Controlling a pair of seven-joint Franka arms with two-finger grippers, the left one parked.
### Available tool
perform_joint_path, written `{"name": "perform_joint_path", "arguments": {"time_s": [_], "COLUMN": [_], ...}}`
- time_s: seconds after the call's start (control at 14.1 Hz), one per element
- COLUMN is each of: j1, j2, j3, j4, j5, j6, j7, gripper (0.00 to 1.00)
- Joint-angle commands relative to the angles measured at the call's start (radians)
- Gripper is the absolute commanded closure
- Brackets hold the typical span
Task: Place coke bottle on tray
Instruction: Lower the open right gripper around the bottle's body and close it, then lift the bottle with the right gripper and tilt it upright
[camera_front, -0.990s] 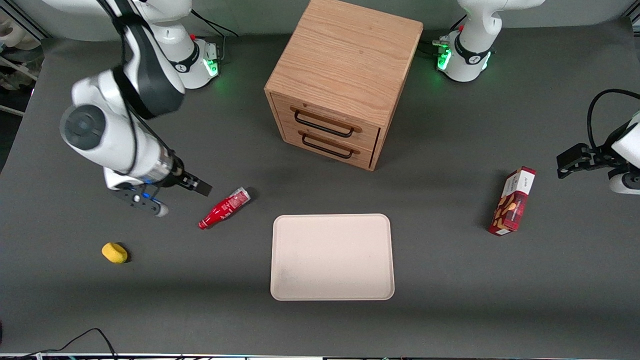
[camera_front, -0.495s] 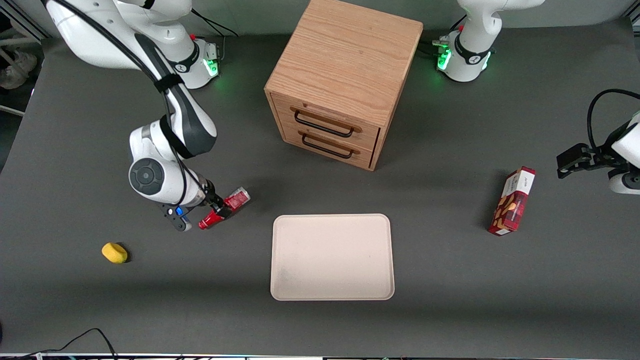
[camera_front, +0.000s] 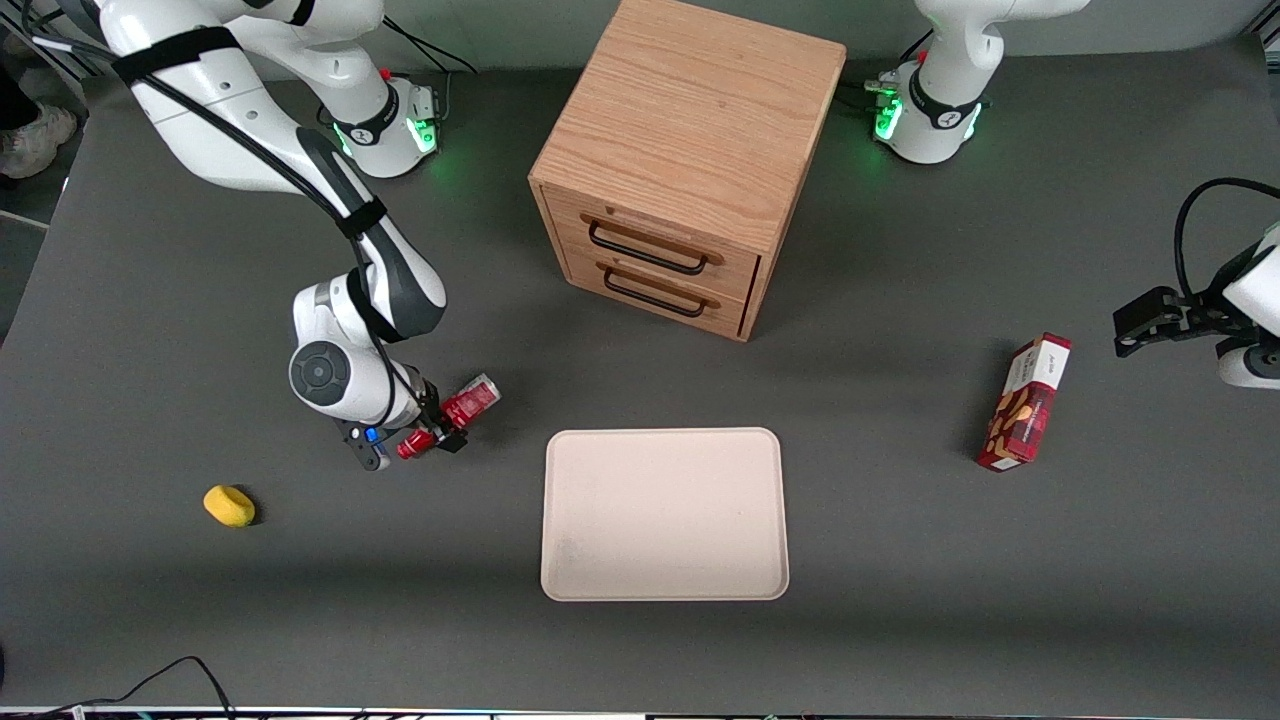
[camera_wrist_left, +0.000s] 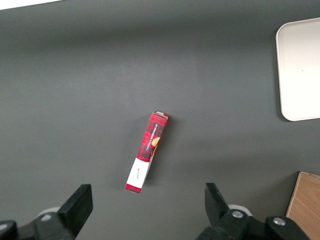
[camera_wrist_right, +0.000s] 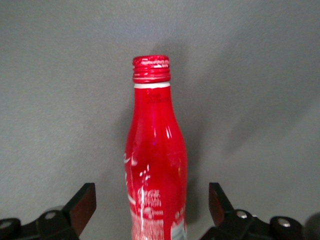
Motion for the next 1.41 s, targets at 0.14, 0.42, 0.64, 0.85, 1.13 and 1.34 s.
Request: {"name": "perform_joint_path", "arguments": {"time_s": [0.14,0.42,0.64,0.85,1.13,1.34], "j1": [0.027,0.029,0.029,0.05,0.134,0.185], "j2": [0.008,0.007,-0.021,-0.007,0.021,0.106], "j3": [-0.024,-0.023,-0.018,-0.013,-0.013,-0.024], "j4": [-0.025,-0.022,0.028,0.258,0.511,0.706], "j5": [-0.021,-0.021,-0.045,-0.047,-0.048,-0.045], "j6": [0.054,0.057,0.022,-0.186,-0.314,-0.389], "j7": [0.052,0.049,0.011,-0.052,-0.245,-0.433], "gripper": [0.18,0.84,0.84,0.84,0.84,0.84]}}
